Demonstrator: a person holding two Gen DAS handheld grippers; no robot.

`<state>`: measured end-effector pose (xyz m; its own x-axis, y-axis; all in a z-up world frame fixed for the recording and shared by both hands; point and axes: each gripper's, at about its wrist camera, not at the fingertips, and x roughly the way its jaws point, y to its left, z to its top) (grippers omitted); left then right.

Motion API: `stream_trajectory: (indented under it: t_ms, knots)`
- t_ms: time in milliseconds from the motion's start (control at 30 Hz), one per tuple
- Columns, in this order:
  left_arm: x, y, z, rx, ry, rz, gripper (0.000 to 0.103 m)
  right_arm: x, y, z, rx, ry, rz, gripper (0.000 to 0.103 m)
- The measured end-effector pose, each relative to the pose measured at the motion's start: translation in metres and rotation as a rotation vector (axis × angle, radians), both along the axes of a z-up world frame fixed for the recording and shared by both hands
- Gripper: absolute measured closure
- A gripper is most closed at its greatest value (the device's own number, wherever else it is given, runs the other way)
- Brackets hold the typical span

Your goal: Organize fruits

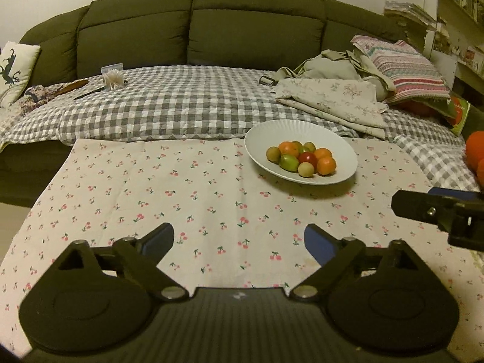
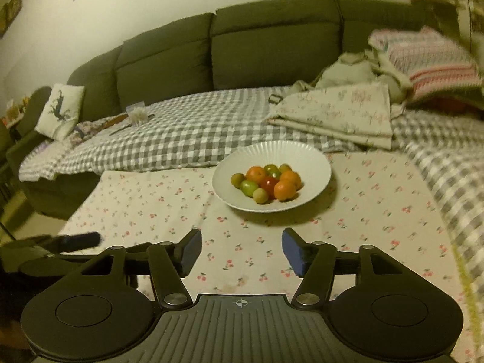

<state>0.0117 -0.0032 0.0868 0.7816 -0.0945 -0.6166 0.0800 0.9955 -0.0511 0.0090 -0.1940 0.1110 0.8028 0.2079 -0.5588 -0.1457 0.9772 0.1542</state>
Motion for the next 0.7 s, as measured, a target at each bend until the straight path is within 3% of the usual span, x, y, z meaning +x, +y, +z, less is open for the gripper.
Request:
stream_trajectory:
  t_ms: [167,300,433,700]
  knots:
    - [-0.01,0.003,0.007,-0.031,-0.001,-0.008,0.004,-0.022,-0.001,0.006,0.001,-0.03,-0.02,0.035]
    - [-0.015,0.001,0.013,-0.022,-0.024,-0.007,0.002,-0.034,0.003,0.008,-0.046,-0.058,-0.036,0.015]
    - [-0.016,0.001,0.016,0.004,-0.039,0.005,0.001,-0.04,0.001,0.011,-0.046,-0.072,-0.06,0.003]
    - [-0.013,0.001,0.014,0.02,-0.032,0.015,0.001,-0.038,0.001,0.004,-0.078,-0.056,-0.078,0.0]
